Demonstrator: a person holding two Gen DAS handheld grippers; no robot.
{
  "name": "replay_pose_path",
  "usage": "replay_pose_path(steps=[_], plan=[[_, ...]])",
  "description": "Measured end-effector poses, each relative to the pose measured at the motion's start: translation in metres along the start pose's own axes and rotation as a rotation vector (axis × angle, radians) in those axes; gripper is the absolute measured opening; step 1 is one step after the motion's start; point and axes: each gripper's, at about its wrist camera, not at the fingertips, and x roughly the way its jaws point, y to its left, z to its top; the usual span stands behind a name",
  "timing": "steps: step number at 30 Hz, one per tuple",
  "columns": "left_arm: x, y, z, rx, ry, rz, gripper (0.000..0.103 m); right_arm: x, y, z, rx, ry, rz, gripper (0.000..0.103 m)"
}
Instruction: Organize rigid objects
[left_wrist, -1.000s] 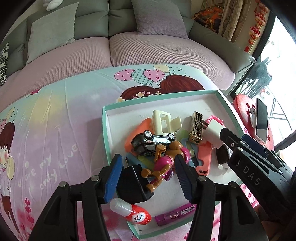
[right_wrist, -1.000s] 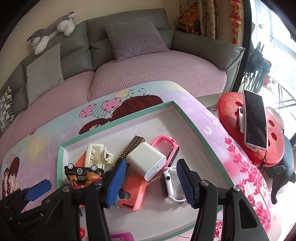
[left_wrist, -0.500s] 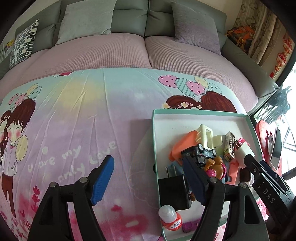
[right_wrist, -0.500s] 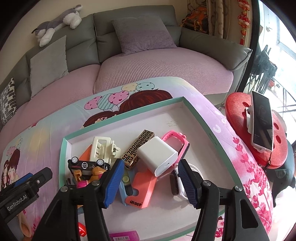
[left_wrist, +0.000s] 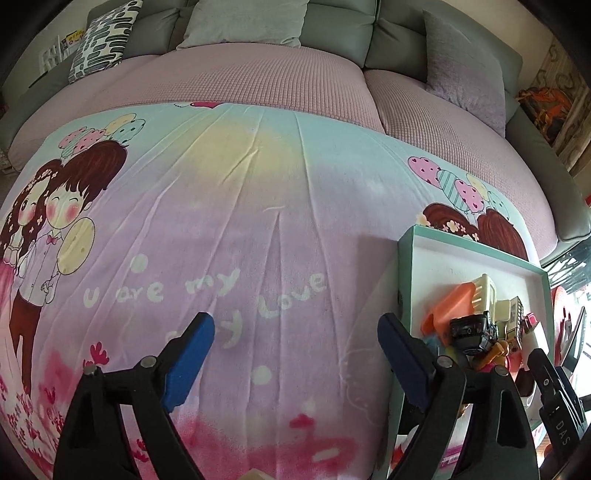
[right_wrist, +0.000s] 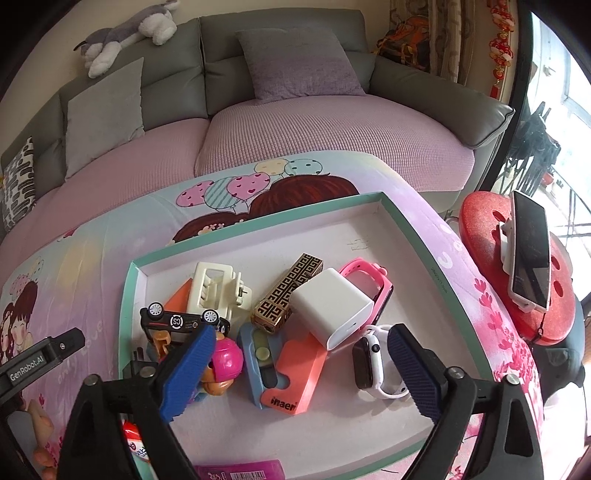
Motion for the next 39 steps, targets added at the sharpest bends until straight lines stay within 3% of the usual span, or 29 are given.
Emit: replay_pose_path(steps=[13,39], plan=[[0.0,0.011,0.002,-0.051,-0.03,0.01,0.1,-0.001,0.005,0.0,-0.022,-0.009,-0.006,0.103],[-0.008,0.002,0.002,0.006,-0.074,0.026,0.1,-0.001,0.014,-0.002,-0.03,-0.01,0.018,0.103]])
